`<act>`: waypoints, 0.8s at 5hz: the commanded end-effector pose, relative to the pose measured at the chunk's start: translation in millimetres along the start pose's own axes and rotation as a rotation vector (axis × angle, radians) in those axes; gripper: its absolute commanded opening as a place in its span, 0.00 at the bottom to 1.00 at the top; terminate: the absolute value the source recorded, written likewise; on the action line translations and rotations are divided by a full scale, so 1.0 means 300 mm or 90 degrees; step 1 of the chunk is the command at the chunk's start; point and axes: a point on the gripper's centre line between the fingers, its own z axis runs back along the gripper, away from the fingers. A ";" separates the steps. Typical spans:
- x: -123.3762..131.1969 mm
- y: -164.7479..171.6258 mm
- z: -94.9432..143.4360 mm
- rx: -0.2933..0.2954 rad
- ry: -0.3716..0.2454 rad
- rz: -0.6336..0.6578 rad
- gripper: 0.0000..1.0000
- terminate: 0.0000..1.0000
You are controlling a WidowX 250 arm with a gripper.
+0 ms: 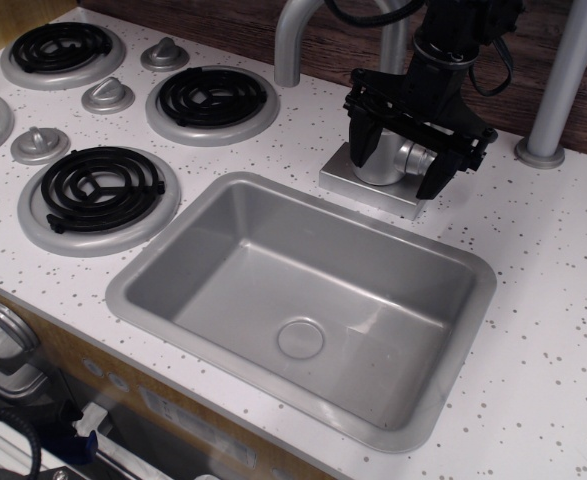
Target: Lever vertical to front
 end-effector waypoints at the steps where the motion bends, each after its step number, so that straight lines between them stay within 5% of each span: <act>1: 0.000 0.000 0.000 0.000 0.000 0.000 1.00 0.00; 4: 0.086 -0.005 0.088 -0.037 -0.146 0.004 1.00 0.00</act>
